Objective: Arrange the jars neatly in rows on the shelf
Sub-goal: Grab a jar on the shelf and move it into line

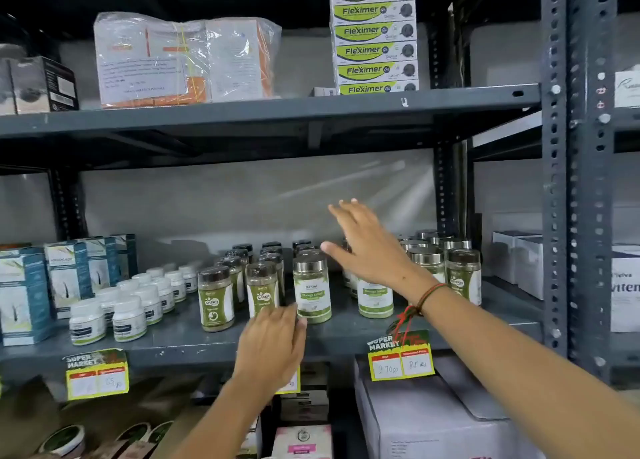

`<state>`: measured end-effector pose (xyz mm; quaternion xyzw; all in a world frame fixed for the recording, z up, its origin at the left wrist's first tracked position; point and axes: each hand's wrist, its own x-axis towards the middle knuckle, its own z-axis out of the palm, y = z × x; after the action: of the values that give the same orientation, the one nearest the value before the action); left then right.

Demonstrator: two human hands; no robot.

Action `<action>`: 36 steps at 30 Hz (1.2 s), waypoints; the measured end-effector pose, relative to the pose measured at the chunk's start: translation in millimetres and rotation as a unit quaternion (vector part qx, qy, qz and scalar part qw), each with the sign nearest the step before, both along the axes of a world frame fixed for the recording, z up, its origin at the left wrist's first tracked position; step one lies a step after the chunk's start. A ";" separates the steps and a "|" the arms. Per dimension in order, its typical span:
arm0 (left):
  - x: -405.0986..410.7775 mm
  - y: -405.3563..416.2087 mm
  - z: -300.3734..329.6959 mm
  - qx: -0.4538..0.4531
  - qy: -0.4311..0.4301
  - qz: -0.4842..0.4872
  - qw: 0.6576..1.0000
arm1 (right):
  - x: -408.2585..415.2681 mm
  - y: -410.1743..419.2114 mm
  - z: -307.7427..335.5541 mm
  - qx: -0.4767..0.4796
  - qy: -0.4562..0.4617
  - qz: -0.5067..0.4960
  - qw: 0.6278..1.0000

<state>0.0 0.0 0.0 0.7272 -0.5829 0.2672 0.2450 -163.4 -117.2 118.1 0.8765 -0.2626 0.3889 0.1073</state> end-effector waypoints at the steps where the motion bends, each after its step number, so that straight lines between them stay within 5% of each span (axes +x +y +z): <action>1: -0.5 -0.2 -5.6 0.008 0.006 0.000 1.000 | 6.2 -2.4 -2.5 0.024 0.023 0.007 0.999; 5: 1.4 -10.3 -24.5 0.009 0.025 -0.005 1.000 | 29.6 -8.0 -11.3 0.091 0.096 -0.005 0.991; 21: 2.3 -21.9 -36.9 0.006 0.025 0.017 1.000 | 69.3 -32.6 -14.2 0.183 0.107 -0.002 0.977; 28: -0.9 -19.5 -35.3 0.000 0.031 0.023 0.999 | 40.9 -10.7 -3.9 0.131 0.062 -0.003 0.989; 36: -8.7 -14.2 -32.4 -0.016 0.050 0.024 0.998 | -52.9 14.5 18.1 0.178 0.019 -0.002 0.984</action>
<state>-8.7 -14.2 -32.4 0.7497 -0.5478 0.2454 0.2786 -216.3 -102.7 136.2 0.8882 -0.3277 0.3190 -0.0448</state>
